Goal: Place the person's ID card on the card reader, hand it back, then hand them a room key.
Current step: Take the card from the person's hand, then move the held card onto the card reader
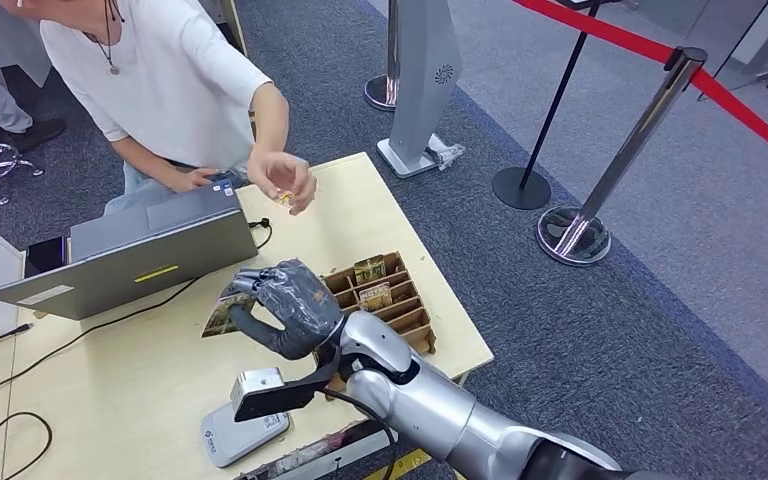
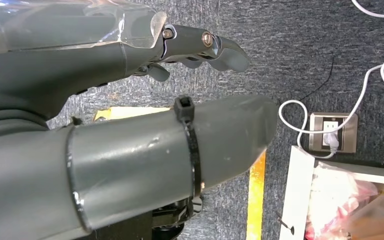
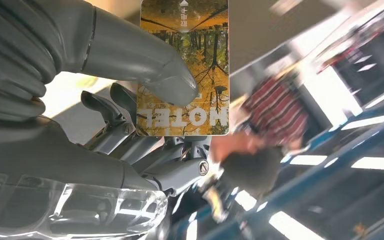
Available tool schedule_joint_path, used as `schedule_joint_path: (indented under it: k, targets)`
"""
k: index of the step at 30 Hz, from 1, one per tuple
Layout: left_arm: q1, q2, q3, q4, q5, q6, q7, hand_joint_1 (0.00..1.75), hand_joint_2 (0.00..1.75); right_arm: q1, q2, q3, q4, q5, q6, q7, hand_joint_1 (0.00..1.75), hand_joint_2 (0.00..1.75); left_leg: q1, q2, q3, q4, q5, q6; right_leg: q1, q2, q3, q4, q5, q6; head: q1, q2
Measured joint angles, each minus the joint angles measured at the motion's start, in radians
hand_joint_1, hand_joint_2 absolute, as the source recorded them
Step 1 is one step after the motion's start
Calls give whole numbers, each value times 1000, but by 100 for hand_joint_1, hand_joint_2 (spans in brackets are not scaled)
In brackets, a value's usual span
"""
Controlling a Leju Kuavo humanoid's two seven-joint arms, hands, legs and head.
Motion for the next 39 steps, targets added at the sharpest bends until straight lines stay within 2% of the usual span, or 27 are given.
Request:
schedule_joint_path:
  k: [8, 13, 18, 31, 39]
  targets:
    - [0, 1, 0, 0, 8, 3, -5, 0, 0, -7, 1, 86, -7, -216, 210, -53, 175, 175, 0, 0, 0, 0, 0, 0, 0, 0, 0, 0, 0, 0, 0, 0]
    - [1, 1, 1, 0, 18, 6, -11, 0, 0, -31, 6, 128, 43, -272, 269, -60, 175, 175, 0, 0, 0, 0, 0, 0, 0, 0, 0, 0, 0, 0, 0, 0]
    - [2, 1, 1, 0, 22, 11, -14, 0, 0, -69, 20, 160, 133, -281, 290, -52, 175, 175, 0, 0, 0, 0, 0, 0, 0, 0, 0, 0, 0, 0, 0, 0]
    - [0, 1, 1, 0, 17, 9, 2, 0, 0, -156, 61, 210, 417, -271, 272, -28, 175, 175, 0, 0, 0, 0, 0, 0, 0, 0, 0, 0, 0, 0, 0, 0]
    - [0, 1, 1, 0, 12, 9, 12, 0, 0, -176, 72, 246, 509, -237, 284, -13, 175, 175, 0, 0, 0, 0, 0, 0, 0, 0, 0, 0, 0, 0, 0, 0]
